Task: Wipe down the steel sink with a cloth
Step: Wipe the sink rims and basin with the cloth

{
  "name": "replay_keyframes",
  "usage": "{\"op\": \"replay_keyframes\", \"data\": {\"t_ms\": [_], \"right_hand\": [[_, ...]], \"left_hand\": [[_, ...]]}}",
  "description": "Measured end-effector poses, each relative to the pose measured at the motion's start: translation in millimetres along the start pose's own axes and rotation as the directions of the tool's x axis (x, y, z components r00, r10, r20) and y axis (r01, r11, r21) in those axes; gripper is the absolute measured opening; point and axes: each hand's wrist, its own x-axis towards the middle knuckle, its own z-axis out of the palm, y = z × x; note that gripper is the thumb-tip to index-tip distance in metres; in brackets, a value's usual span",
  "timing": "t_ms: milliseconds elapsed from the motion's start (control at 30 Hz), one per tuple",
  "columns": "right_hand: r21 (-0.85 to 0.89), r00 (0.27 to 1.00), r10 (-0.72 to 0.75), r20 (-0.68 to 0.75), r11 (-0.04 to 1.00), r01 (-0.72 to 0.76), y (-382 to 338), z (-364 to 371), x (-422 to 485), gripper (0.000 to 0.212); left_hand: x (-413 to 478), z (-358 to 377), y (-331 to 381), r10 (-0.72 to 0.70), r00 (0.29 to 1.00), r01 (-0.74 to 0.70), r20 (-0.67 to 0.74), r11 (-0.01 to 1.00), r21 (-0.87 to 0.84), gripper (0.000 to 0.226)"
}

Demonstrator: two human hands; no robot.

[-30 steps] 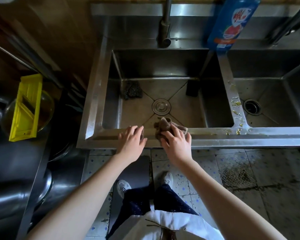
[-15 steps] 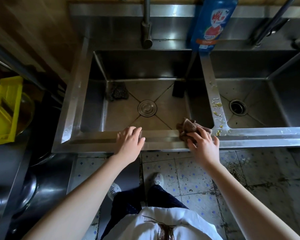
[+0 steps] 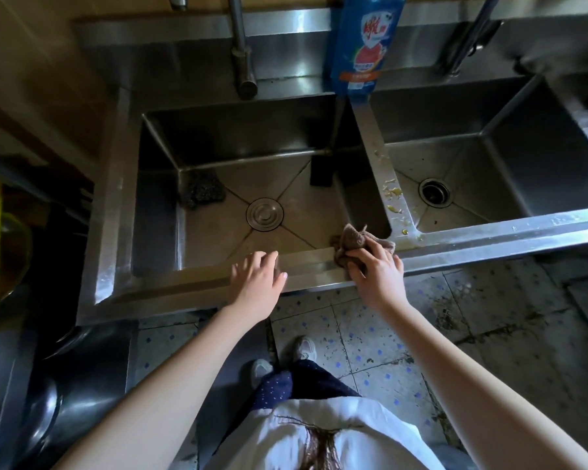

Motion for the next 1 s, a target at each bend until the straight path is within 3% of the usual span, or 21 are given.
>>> {"op": "replay_keyframes", "data": {"t_ms": [200, 467, 567, 733, 1000], "right_hand": [[-0.07, 0.999, -0.037, 0.017, 0.997, 0.038, -10, 2, -3, 0.03], [-0.118, 0.999, -0.05, -0.001, 0.992, 0.049, 44, -25, 2, 0.031], [-0.158, 0.986, -0.158, 0.059, 0.973, 0.165, 68, -40, 9, 0.031], [-0.189, 0.892, -0.406, 0.2, 0.877, 0.441, 106, -67, 39, 0.028], [-0.115, 0.715, -0.567, 0.409, 0.745, 0.657, 145, -95, 98, 0.034]], "left_hand": [[7, 3, 5, 0.068, 0.996, -0.069, 0.056, 0.998, 0.013, 0.048], [13, 17, 36, 0.087, 0.996, -0.087, -0.013, 0.996, 0.004, 0.045], [19, 24, 60, 0.081, 0.996, -0.081, -0.023, 0.997, 0.003, 0.047], [34, 35, 112, -0.029, 0.998, 0.026, -0.062, 0.998, -0.052, 0.048], [37, 48, 161, -0.238, 0.968, 0.228, -0.083, 0.967, -0.111, 0.045]]}}
